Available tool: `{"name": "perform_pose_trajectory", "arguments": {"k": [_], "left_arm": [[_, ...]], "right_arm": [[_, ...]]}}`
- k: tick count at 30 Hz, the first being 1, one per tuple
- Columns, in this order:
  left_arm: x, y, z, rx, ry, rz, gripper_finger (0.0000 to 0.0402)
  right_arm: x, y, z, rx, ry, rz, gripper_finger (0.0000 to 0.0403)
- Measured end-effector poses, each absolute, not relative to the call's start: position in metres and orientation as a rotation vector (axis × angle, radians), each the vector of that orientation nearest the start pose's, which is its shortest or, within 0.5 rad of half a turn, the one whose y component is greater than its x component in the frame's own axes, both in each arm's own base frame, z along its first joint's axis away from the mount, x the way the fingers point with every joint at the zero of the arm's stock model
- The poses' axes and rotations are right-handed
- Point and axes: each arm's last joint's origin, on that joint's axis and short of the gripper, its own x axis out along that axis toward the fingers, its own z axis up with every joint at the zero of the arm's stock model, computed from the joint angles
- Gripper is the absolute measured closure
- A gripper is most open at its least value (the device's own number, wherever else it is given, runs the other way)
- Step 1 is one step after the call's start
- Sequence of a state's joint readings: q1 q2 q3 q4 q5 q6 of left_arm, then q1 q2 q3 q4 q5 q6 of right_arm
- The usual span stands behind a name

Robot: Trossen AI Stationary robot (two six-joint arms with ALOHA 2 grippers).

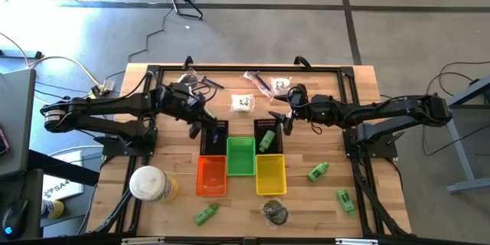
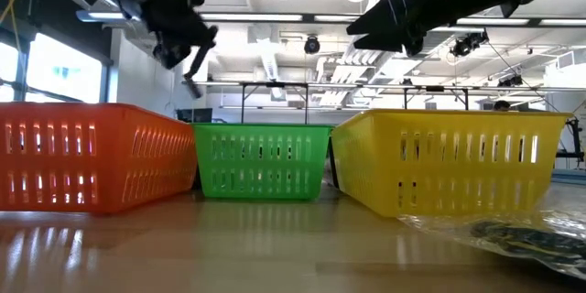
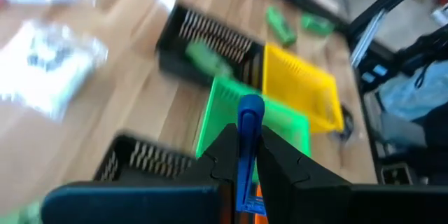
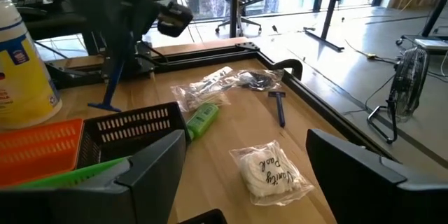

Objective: Pick & Place Travel size toiletries
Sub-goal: Put the right blue razor into the left black bin

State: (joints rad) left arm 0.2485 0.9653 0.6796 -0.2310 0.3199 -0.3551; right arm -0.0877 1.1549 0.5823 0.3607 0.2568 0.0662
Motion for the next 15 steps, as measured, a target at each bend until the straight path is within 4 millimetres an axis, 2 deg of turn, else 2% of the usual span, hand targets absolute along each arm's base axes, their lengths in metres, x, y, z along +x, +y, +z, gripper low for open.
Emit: {"name": "perform_pose_trajectory", "arguments": {"k": [4,15], "left_arm": [[0.197,0.040,0.252,-0.555,0.613,0.062,0.0375],[0.213,0.025,0.231,-0.552,0.748,0.046,0.0375]], "right_arm": [[0.244,-0.029,0.242,0.047,0.201,-0.356,0.0113],[0.244,-0.029,0.242,0.057,0.205,-0.358,0.0113]]}}
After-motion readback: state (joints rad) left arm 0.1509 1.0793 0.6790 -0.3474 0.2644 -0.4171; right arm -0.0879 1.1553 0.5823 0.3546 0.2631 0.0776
